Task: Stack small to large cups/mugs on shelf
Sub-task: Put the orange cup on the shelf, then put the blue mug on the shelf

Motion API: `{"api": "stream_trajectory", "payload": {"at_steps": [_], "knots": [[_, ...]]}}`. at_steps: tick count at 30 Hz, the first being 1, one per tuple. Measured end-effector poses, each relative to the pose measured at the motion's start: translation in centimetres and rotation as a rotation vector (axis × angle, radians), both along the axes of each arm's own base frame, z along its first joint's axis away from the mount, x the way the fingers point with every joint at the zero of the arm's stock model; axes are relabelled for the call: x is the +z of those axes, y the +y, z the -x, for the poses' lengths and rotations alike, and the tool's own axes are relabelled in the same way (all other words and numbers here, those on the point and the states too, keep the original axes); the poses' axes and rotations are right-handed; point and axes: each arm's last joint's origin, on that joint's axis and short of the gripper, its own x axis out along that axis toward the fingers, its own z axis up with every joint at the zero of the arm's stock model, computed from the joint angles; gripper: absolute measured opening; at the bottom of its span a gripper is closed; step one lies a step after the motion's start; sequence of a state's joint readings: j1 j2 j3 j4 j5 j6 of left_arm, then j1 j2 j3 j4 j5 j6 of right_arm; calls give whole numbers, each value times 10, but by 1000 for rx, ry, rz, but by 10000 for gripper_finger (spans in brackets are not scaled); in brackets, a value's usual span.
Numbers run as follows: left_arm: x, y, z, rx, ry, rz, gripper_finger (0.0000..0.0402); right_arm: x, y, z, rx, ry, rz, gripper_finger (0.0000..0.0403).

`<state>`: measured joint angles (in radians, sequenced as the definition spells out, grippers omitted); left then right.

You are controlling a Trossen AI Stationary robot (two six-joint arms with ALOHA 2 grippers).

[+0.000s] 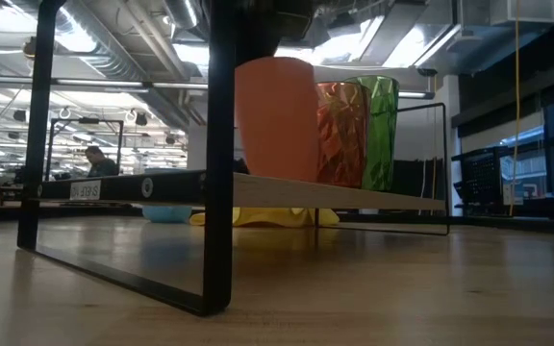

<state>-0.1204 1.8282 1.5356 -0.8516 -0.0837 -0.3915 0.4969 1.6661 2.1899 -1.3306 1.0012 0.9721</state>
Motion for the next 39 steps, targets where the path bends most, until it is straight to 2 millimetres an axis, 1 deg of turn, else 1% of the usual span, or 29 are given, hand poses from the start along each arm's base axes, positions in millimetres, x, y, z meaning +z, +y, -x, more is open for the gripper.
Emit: {"api": "stream_trajectory", "payload": {"at_steps": [3,9,14,21,24,26,28,31,36,39], "knots": [[0,3,0,23,-1,7,7,-2,-1,1,-11,8,-7,147],[1,2,0,5,-6,28,27,-2,-2,2,-27,5,-10,147],[2,2,0,5,-4,50,35,-2,-2,3,-36,3,6,147],[13,5,6,16,-29,49,38,-2,-2,3,-37,10,10,147],[22,7,11,28,-50,28,40,-2,-2,3,-37,10,11,147],[28,10,18,45,-38,-11,44,-2,-2,3,-37,10,12,147],[32,15,29,77,17,-76,47,-2,-2,3,-37,10,11,147],[42,30,46,126,71,-185,50,-2,-2,3,-37,10,12,147],[54,59,73,122,33,-233,47,-3,-2,3,-43,1,-4,147],[48,85,98,182,53,-217,47,-3,-1,3,-33,6,-24,147]]}}
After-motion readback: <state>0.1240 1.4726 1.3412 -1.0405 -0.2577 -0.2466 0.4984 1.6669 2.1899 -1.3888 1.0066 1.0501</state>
